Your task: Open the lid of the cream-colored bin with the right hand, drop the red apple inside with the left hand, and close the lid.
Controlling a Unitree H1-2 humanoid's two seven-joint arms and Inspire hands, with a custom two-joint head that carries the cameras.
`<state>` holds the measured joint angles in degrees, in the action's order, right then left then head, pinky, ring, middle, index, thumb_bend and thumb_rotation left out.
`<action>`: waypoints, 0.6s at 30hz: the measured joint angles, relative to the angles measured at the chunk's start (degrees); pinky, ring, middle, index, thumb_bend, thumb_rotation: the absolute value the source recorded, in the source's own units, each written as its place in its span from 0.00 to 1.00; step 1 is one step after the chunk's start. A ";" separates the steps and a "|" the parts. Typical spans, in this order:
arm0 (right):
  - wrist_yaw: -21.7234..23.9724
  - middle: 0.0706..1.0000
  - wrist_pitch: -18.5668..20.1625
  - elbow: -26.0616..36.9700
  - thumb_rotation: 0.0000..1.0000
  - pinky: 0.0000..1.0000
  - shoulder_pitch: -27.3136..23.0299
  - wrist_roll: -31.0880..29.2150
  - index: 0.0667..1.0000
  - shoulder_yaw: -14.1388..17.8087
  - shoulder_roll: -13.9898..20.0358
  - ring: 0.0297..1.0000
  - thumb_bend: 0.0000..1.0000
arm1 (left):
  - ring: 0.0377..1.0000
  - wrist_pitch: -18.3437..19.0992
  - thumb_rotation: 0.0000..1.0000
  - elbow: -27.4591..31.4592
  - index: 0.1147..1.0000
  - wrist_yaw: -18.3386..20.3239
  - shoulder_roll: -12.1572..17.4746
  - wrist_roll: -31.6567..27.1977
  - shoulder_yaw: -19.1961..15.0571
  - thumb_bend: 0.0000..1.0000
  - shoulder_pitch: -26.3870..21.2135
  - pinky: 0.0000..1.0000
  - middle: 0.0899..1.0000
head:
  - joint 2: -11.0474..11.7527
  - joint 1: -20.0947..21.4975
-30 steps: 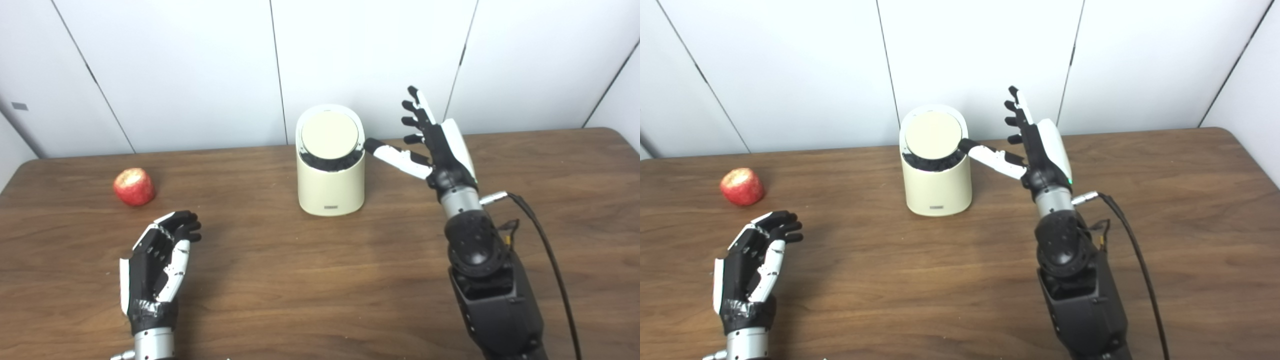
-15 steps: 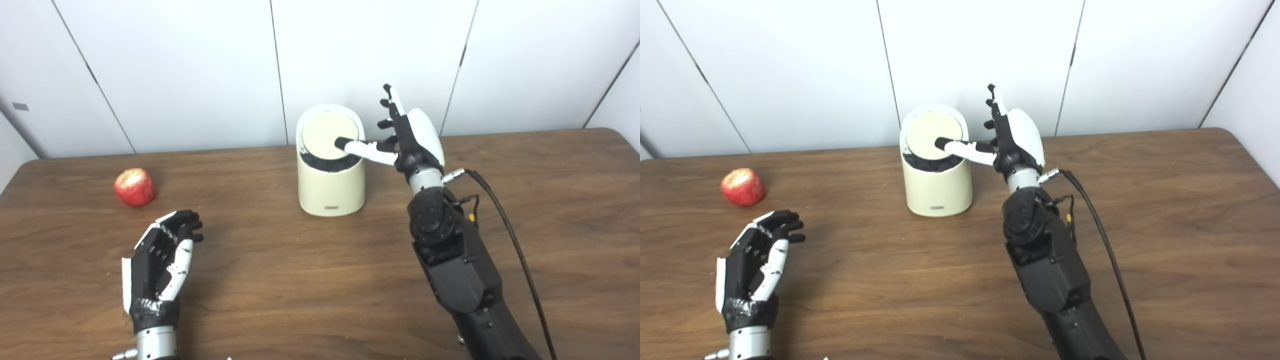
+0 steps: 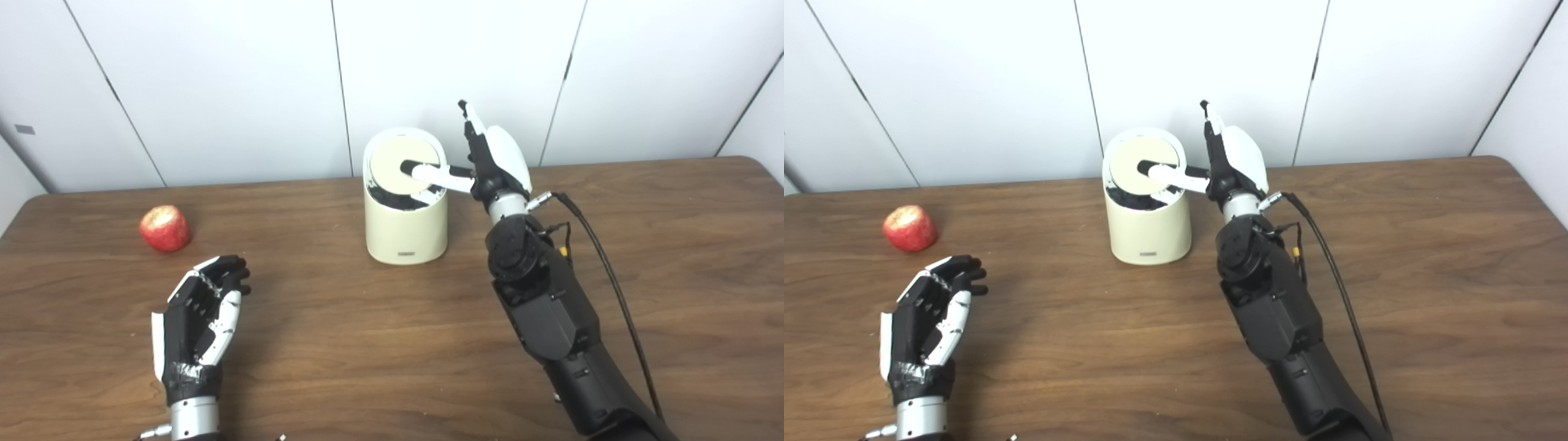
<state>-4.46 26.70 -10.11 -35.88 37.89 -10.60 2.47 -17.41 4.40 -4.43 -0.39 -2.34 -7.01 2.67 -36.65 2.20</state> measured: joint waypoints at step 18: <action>-0.30 0.99 -0.03 -0.05 0.34 0.92 -1.36 0.79 1.00 -2.18 0.02 0.99 0.99 | 0.63 -0.15 0.24 -0.14 0.60 -0.01 -0.31 0.02 0.14 0.29 -0.16 0.56 0.63 | 0.53 -0.18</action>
<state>-4.76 26.67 -10.16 -37.24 38.67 -12.79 2.50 -17.56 4.26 -4.44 -0.70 -2.32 -6.86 2.50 -36.12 2.02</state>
